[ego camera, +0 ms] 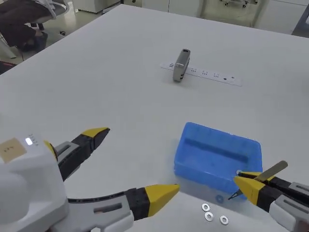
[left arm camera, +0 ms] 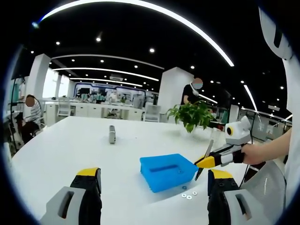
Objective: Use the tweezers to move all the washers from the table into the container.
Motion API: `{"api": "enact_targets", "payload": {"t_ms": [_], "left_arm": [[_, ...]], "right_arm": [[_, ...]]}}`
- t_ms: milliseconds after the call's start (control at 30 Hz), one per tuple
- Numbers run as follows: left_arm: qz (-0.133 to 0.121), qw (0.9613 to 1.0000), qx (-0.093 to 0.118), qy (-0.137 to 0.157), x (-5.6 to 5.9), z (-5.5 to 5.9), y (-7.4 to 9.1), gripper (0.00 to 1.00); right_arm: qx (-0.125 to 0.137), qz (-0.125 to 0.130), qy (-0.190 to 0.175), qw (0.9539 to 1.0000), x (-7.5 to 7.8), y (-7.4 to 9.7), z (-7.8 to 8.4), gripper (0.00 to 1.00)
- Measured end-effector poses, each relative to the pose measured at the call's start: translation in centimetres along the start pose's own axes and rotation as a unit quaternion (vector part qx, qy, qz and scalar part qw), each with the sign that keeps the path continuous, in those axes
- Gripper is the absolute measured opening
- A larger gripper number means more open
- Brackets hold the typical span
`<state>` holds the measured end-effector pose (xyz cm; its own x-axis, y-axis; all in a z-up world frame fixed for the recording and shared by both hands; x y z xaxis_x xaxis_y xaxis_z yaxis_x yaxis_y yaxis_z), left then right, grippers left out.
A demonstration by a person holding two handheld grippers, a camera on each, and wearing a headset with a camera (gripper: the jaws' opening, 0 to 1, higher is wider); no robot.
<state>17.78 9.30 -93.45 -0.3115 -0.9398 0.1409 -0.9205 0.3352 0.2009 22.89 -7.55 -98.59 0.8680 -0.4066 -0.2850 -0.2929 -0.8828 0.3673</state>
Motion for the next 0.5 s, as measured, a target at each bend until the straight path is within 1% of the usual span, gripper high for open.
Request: {"api": "enact_targets", "payload": {"t_ms": [33, 133, 200, 367, 500], "left_arm": [[-0.001, 1.0, 0.0, -0.001, 0.0, 0.0, 0.0, 0.96], [-0.001, 1.0, -0.001, -0.001, 0.0, 0.0, 0.0, 0.96], [0.0, 1.0, -0.002, -0.001, 0.0, 0.0, 0.0, 0.96], [-0.002, 1.0, -0.004, -0.001, 0.0, 0.1, 0.0, 0.96], [-0.003, 1.0, -0.004, -0.001, -0.1, 0.1, 0.0, 0.96]], "right_arm": [[-0.008, -0.001, -0.004, 1.0, 0.0, -0.1, 0.6, 0.04], [-0.019, -0.006, -0.02, 0.9996, 0.0, -0.3, 1.8, 0.04], [-0.028, -0.007, -0.023, 0.9993, 0.0, -0.4, 2.5, 0.04], [-0.039, -0.009, -0.031, 0.9987, 0.2, -0.7, 3.5, 0.04], [-0.044, -0.007, -0.03, 0.9986, 0.2, -0.8, 3.9, 0.04]]}}
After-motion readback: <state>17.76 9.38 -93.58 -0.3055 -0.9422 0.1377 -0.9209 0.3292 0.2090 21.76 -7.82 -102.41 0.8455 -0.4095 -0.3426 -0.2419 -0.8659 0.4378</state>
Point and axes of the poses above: the centre of the closed fingertips' face, and the gripper's own axes: y roughly backward along the fingers, x roughly to its right, z roughly out of its underside, the point moved 2 cm from there along y, roughly backward along the fingers, and after that the axes turned 6 degrees about -z, right-handed, at the moved point
